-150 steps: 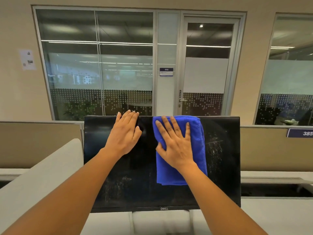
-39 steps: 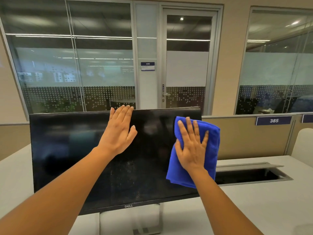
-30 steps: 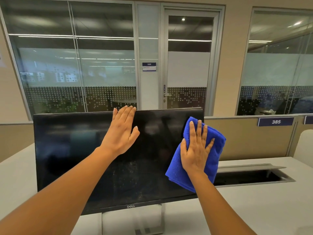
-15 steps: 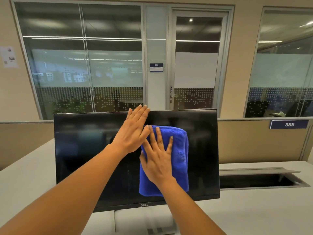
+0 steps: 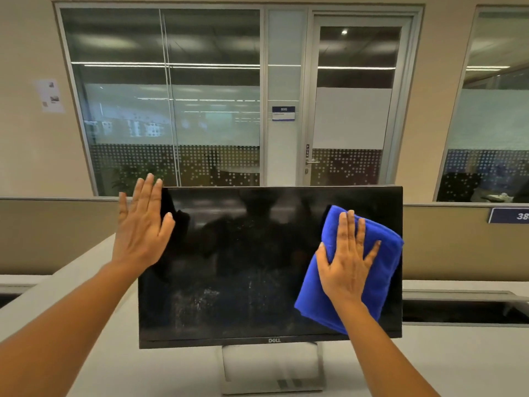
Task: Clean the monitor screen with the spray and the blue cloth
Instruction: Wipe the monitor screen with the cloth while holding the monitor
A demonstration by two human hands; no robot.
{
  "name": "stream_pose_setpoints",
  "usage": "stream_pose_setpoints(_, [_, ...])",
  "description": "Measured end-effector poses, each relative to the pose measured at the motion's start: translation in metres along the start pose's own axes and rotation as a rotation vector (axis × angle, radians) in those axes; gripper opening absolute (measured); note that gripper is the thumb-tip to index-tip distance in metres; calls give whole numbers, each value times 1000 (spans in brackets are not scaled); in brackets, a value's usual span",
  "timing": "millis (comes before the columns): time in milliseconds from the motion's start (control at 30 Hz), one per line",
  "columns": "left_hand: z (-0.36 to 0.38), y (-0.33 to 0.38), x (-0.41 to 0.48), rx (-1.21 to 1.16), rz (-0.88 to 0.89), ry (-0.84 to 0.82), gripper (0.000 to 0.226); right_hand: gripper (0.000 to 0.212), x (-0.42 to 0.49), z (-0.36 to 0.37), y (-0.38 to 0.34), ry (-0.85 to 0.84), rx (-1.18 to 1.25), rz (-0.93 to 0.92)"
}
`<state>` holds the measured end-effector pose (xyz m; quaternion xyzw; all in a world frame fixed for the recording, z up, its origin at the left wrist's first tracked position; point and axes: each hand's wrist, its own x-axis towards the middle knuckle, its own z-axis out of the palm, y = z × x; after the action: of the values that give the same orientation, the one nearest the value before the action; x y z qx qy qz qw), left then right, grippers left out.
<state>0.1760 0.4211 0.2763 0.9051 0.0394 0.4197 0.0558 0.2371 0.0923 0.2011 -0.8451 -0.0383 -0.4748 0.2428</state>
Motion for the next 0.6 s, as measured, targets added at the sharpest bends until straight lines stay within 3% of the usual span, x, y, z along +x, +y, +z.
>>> stream_pose_setpoints(333, [-6,-16,2,-127,91,-82,70,63,-10,18,-58,-35,-43,-59])
stream_pose_setpoints(467, [-7,-16,3,-157,101,-78,69,64,-14,28,-95,-83,-37,-173])
stream_pose_setpoints(600, [-5,-19,3,-175,107,-71,69,66,-25,40,-139,-148,-26,-402])
